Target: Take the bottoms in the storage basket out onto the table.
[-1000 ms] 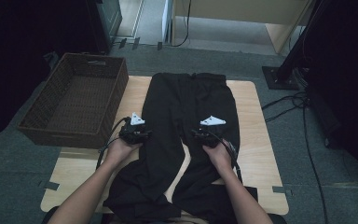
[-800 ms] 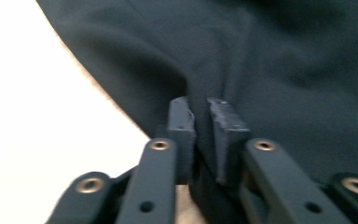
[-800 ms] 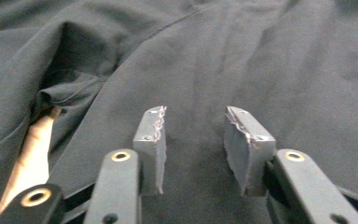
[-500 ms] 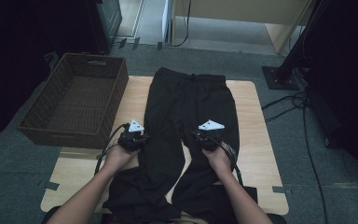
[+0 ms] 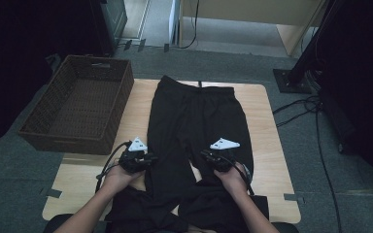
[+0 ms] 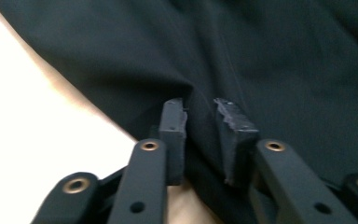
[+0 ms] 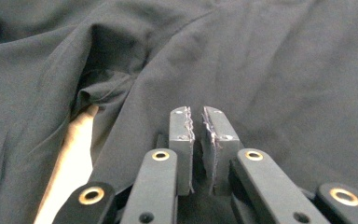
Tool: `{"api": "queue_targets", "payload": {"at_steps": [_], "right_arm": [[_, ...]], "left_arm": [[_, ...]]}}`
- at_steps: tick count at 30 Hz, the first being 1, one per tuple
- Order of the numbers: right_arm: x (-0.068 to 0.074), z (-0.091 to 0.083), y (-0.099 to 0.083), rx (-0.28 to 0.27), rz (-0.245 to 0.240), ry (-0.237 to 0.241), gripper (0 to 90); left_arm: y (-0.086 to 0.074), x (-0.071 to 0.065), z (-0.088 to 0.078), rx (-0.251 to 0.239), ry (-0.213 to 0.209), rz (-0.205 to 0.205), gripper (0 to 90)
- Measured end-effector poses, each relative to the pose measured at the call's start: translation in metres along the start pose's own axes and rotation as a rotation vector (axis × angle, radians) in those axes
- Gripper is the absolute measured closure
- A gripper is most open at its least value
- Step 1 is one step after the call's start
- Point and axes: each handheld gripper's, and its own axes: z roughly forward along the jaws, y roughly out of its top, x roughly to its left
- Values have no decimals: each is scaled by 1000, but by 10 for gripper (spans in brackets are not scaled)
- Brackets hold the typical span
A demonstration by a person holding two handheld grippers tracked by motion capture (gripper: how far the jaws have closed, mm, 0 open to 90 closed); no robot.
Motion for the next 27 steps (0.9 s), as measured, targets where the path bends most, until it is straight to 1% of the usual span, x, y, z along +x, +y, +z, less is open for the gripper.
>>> {"api": "queue_targets", "payload": {"at_steps": [1,3,4,5,6,7,9,12,13,14,16,17,18,19,21,22,23,25,27], "right_arm": [[0,1,1,-3,-8,-5,808],[-1,4,5,-4,-11,-13,791],[-2,5,7,-2,-13,-14,789],[-4,6,10,-8,-12,-17,783],[-6,7,13,-19,-12,-24,780],[-8,8,16,-22,-4,-29,780],[-14,11,23,-19,3,-42,763],[-25,15,32,-24,37,-48,736],[-28,16,34,-28,41,-53,737],[-30,17,35,-24,40,-63,737],[-36,21,38,-16,35,-71,736],[-37,22,38,-11,39,-79,733],[-40,24,38,-14,31,-84,725],[-42,25,38,-4,39,-90,722],[-45,29,37,2,50,-98,710],[-46,30,36,9,49,-100,711],[-46,31,35,14,49,-101,710],[-47,32,34,15,49,-101,707],[-46,32,34,15,40,-105,700]], "left_arm": [[1,2,-1,-10,4,-1,688],[5,5,-1,-24,25,14,661],[7,6,0,-26,36,25,655],[10,9,0,-24,51,38,644],[14,12,1,-22,56,44,641],[17,15,2,-32,60,39,641],[24,21,6,-34,70,31,643],[32,31,11,-35,75,16,659],[34,35,14,-44,76,4,661],[35,38,16,-48,75,2,660],[37,44,21,-42,77,-11,659],[37,46,23,-33,79,-12,657],[37,47,26,-28,79,-12,655],[36,49,28,-19,83,-8,654],[34,51,32,-7,82,-18,658],[32,51,33,-2,83,-20,665],[31,50,34,4,83,-16,666],[29,50,34,0,85,-8,663],[28,51,33,-6,82,-13,663]]}}
